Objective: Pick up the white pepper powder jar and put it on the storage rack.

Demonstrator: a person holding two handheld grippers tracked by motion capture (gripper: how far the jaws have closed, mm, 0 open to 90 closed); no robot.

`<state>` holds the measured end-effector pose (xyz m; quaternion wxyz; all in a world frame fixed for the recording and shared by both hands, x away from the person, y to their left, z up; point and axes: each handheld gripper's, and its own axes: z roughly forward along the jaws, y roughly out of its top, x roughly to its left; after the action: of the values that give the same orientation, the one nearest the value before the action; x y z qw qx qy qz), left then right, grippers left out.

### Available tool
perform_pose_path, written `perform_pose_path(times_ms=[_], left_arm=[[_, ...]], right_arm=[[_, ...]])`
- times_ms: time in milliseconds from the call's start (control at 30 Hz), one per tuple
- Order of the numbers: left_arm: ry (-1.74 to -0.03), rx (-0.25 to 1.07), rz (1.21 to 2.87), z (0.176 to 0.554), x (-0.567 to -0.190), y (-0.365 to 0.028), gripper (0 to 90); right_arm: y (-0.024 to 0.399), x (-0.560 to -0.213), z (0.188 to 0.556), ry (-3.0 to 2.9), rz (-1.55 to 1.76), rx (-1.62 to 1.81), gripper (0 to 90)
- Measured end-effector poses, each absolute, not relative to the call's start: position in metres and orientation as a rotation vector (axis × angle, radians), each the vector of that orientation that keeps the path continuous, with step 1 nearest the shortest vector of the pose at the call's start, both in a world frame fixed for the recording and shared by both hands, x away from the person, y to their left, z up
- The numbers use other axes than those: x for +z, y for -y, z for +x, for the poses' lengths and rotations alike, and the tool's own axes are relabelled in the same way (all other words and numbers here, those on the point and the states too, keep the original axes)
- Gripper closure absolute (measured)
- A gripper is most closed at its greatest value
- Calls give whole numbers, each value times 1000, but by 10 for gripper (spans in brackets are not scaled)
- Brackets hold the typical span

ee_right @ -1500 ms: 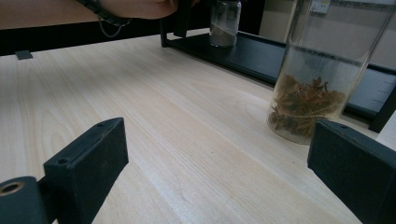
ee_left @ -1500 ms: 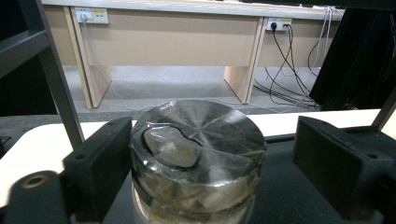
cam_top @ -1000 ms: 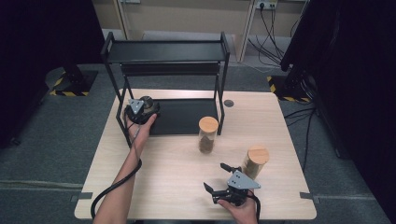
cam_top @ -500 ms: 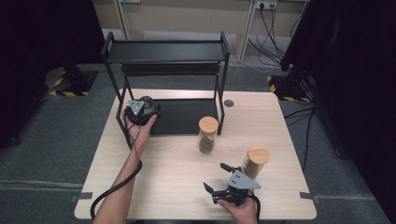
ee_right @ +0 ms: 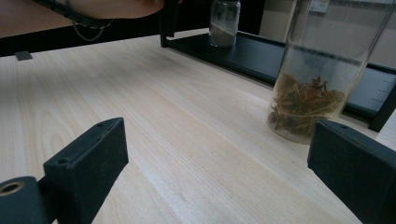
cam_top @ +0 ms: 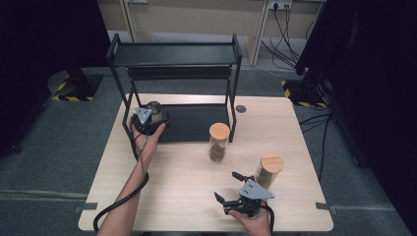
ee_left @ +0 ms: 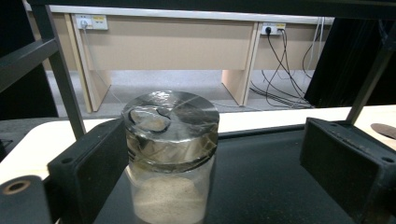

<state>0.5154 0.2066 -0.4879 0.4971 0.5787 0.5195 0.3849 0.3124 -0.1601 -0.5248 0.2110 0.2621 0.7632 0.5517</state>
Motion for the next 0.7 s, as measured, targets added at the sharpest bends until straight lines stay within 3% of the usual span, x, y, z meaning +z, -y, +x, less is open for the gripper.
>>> perform_pose_path(times_ms=[700], left_arm=[[-1222, 909, 1395, 497, -482, -206, 74]], right_arm=[[160, -525, 312, -2119, 726, 1534, 52]])
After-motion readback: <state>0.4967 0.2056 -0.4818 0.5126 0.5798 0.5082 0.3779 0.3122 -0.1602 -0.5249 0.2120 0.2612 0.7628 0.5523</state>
